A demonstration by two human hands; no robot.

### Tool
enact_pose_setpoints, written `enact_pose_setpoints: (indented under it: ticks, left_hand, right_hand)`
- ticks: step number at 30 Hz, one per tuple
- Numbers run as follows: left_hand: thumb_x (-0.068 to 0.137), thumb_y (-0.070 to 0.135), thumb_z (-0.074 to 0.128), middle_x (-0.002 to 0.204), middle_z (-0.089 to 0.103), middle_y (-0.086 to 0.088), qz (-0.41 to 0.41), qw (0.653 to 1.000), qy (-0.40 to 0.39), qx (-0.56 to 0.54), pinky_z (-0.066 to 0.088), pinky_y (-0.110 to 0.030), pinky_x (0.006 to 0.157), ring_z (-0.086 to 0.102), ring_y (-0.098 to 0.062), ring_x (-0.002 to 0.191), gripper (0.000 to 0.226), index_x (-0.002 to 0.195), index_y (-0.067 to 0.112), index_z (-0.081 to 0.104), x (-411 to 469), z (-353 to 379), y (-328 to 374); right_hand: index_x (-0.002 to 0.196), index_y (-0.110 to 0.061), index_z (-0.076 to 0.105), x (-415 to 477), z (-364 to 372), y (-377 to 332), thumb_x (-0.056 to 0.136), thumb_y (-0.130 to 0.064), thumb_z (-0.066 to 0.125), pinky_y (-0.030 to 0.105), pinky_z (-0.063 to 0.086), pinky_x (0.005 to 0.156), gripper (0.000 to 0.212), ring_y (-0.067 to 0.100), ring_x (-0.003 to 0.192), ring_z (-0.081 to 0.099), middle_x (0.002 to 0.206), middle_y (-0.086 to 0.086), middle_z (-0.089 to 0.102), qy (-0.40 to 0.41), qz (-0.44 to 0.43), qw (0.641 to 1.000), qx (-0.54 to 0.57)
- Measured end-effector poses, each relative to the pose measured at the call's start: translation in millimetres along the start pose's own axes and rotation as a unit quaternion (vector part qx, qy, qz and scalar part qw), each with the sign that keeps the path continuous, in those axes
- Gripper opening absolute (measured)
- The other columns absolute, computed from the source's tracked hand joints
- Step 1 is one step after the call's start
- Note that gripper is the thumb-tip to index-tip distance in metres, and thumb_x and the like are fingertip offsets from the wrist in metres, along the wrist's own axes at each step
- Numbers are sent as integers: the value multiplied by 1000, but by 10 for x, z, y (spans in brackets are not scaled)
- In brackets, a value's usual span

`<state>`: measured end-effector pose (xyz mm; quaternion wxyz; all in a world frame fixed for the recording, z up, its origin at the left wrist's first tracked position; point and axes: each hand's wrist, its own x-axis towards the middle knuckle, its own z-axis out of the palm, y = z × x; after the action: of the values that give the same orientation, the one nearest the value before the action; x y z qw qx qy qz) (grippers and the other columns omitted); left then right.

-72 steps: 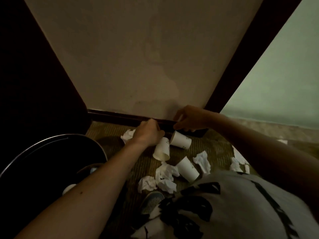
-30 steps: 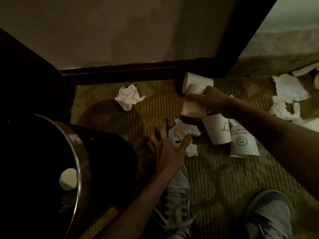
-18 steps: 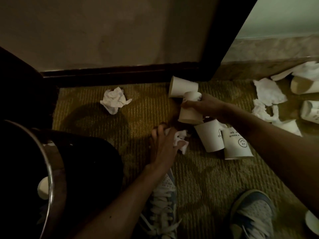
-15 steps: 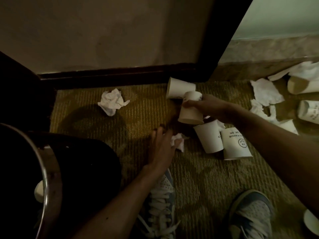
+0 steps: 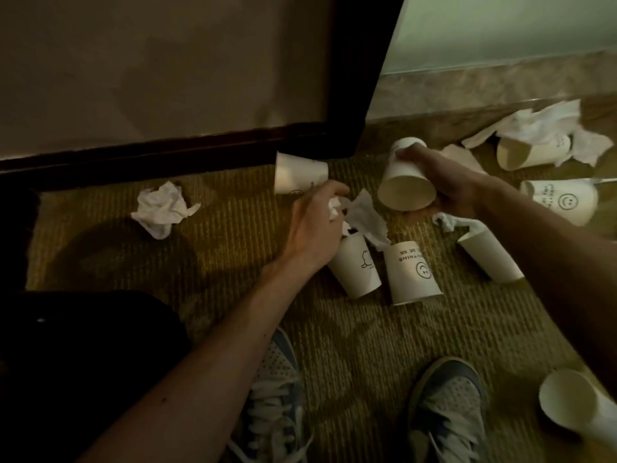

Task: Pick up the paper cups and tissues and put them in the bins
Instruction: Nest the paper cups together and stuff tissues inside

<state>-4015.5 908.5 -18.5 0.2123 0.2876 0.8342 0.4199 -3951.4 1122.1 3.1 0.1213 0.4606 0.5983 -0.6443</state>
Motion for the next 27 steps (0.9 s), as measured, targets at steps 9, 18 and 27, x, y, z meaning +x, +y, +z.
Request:
enact_pose_setpoints:
  ticks: [9, 18, 27]
  left_hand:
    - [101, 41, 49, 150, 33, -6, -36, 959, -197, 201, 39, -37, 93, 43, -29, 130, 49, 147, 29, 39, 459, 493, 135]
    - [82, 40, 75, 126, 54, -9, -46, 958, -175, 222, 43, -34, 87, 54, -26, 113, 56, 127, 10, 58, 425, 707, -6]
    - [91, 19, 66, 75, 54, 8, -46, 992, -81, 79, 33, -17, 50, 51, -5, 65, 28, 70, 27, 49, 402, 547, 192]
  right_hand:
    - [124, -25, 49, 11, -268, 353, 83, -62, 59, 32, 55, 57, 56, 30, 97, 67, 115, 16, 64, -3, 28, 1000, 0]
    - [109, -30, 49, 70, -367, 606, 83, -56, 64, 41, 61, 70, 40, 29, 94, 71, 111, 15, 68, -10, 40, 999, 26]
    - [128, -24, 45, 20, -240, 508, 84, -51, 63, 35, 58, 64, 54, 26, 90, 73, 109, 15, 71, -63, 37, 991, 114]
